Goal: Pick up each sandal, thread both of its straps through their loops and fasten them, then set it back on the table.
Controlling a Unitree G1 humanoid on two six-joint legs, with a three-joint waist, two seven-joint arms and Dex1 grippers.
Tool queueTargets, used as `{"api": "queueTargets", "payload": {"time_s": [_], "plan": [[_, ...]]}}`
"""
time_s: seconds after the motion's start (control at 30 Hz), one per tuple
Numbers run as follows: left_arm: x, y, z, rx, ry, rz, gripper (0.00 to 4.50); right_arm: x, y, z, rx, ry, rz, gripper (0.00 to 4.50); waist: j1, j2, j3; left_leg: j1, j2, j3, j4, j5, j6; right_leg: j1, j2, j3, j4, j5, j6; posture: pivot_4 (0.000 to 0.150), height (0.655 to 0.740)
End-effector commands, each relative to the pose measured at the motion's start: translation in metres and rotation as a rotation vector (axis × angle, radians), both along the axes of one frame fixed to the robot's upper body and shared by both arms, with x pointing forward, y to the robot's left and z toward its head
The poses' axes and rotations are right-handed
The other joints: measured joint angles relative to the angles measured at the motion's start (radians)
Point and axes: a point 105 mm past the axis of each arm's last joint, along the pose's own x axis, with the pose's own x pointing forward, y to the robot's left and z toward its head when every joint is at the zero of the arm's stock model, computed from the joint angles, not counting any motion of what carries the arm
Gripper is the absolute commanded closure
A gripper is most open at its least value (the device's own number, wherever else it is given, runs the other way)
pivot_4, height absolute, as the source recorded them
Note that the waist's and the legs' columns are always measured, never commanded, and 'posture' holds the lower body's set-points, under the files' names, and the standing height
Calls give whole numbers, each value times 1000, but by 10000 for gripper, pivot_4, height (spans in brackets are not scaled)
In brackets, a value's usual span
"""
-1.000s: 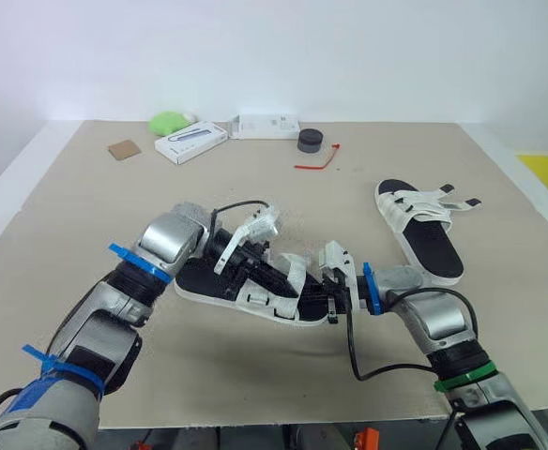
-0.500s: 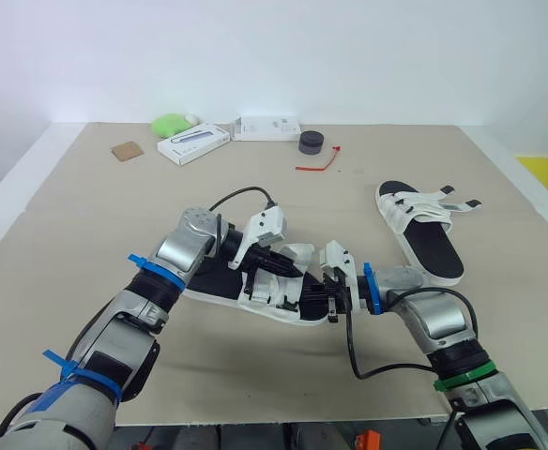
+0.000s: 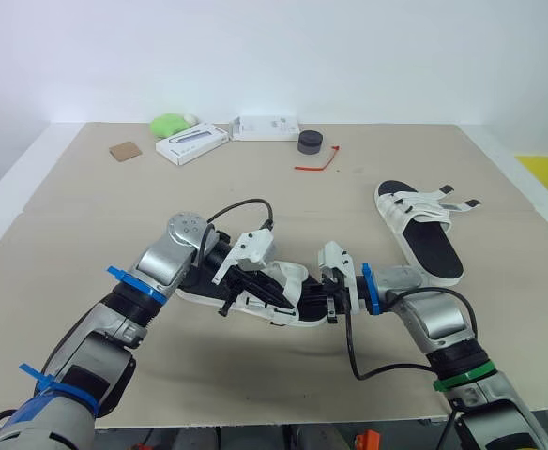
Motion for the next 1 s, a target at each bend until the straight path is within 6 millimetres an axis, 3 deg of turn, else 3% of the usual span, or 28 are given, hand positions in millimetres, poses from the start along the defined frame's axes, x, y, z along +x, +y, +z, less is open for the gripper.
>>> {"api": "queueTargets", "payload": {"time_s": [0.03,0.2,0.33,0.4,0.43,0.57,0.83,1.0], "plan": [[-1,3,-15,47,-51,-14,44824,-8,-11,-38,-98,136,-45,45000,0,0,0,0,0,0,0,0,0,0,0,0,0,0,0,1500,7400],[-1,5,-22,62,-108,-15,44824,-10,-10,-40,-107,137,-35,45000,0,1,-1,1,0,0,0,0,0,1,0,0,0,0,0,1500,7400],[-4,1,-10,15,-33,19,31868,-12,-11,-40,-107,143,-27,45000,0,1,-1,1,0,0,0,0,0,1,0,0,1,0,0,1500,7400],[-5,-4,0,-21,6,51,23151,-13,-11,-40,-110,142,-26,45000,-1,1,-1,1,0,0,0,-1,1,0,0,0,1,-1,1,1500,7400],[-5,-5,5,-37,12,67,22241,-12,-12,-40,-111,142,-27,45000,-1,1,-1,1,0,0,0,-2,2,0,0,0,2,-1,3,1500,7400],[-15,-4,37,-109,91,86,6968,-12,-12,-40,-113,141,-29,45000,0,1,-1,1,0,0,1,-6,6,-1,1,0,9,-8,1,1500,7400],[-12,29,58,-68,64,210,6968,-12,-11,-40,-112,141,-24,45000,0,2,1,5,0,-1,2,-7,7,2,2,0,11,-10,0,1500,7400],[-39,53,49,27,137,201,6968,-13,-10,-41,-112,144,-19,45000,0,2,1,6,1,0,2,-8,6,2,2,1,11,-11,-2,1500,7400]]}}
